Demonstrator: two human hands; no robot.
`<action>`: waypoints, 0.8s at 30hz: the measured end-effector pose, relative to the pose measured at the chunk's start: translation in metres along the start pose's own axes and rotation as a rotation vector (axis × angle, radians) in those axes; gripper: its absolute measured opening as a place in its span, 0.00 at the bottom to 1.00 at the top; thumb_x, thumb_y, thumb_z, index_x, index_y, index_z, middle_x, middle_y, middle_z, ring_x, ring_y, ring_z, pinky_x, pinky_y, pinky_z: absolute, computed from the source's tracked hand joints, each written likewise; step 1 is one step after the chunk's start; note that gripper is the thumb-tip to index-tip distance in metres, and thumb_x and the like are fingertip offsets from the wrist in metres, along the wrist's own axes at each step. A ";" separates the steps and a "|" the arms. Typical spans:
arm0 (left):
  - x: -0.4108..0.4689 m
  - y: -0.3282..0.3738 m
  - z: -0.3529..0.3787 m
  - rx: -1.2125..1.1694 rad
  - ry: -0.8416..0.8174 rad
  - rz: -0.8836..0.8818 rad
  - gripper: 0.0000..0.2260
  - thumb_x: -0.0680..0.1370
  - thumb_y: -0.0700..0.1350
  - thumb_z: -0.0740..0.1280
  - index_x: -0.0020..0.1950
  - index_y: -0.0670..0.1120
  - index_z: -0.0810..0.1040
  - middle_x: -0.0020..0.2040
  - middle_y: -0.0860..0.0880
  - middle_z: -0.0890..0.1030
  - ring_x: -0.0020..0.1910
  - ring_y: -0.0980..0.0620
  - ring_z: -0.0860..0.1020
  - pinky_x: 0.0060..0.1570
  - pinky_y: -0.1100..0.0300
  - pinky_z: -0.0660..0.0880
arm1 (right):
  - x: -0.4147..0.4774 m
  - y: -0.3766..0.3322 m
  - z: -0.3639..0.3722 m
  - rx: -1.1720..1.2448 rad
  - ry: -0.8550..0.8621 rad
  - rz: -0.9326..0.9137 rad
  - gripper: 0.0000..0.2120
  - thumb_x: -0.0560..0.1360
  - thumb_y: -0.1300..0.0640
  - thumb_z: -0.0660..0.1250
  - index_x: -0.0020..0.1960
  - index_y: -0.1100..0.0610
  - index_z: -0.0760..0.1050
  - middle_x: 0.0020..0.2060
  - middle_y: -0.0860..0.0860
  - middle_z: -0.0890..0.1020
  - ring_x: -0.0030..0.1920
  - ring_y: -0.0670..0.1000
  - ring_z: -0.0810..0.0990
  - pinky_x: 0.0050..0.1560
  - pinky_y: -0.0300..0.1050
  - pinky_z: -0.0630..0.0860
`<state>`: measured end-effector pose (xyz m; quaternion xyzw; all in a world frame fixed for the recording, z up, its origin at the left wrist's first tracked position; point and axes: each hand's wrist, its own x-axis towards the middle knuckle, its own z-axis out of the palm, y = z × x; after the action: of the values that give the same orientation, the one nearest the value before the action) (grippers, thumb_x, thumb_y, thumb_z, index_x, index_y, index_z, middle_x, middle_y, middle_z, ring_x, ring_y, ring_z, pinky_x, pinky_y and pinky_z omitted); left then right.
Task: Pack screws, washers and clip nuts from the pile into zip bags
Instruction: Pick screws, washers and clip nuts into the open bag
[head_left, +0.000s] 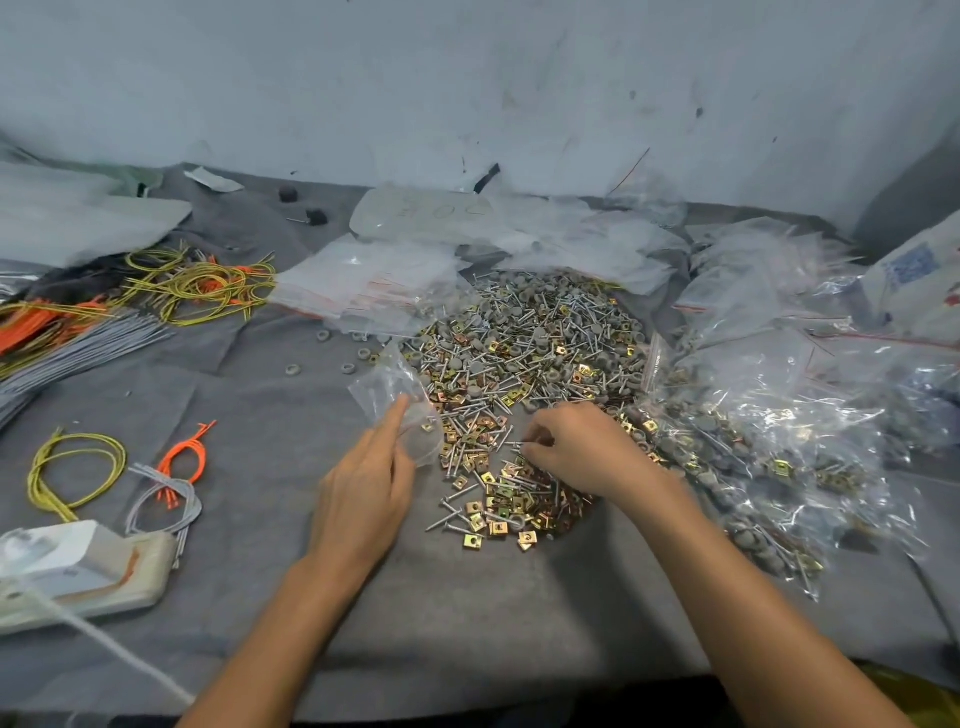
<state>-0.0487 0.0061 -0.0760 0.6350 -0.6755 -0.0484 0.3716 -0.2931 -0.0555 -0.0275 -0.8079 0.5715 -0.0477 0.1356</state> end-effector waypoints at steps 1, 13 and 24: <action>0.000 0.000 0.000 -0.033 0.011 -0.032 0.21 0.82 0.44 0.62 0.74 0.54 0.65 0.48 0.44 0.82 0.42 0.38 0.81 0.39 0.45 0.78 | 0.002 -0.001 0.000 -0.017 -0.010 0.004 0.05 0.80 0.49 0.67 0.47 0.50 0.78 0.41 0.44 0.81 0.42 0.46 0.79 0.42 0.46 0.78; -0.003 -0.006 0.003 -0.028 0.332 0.059 0.10 0.79 0.42 0.69 0.59 0.47 0.84 0.43 0.52 0.78 0.38 0.56 0.73 0.41 0.63 0.69 | 0.006 -0.003 -0.001 -0.019 -0.109 0.023 0.05 0.81 0.58 0.60 0.49 0.53 0.75 0.44 0.49 0.79 0.46 0.51 0.78 0.52 0.54 0.79; -0.002 -0.006 0.004 0.048 0.253 0.120 0.11 0.78 0.42 0.68 0.58 0.44 0.85 0.40 0.48 0.80 0.38 0.47 0.79 0.40 0.57 0.71 | -0.031 -0.069 0.009 0.407 0.197 -0.084 0.04 0.81 0.53 0.65 0.49 0.47 0.77 0.43 0.42 0.76 0.44 0.43 0.74 0.46 0.43 0.72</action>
<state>-0.0464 0.0056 -0.0828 0.6034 -0.6609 0.0705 0.4405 -0.2385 -0.0036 -0.0144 -0.7785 0.5263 -0.2464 0.2369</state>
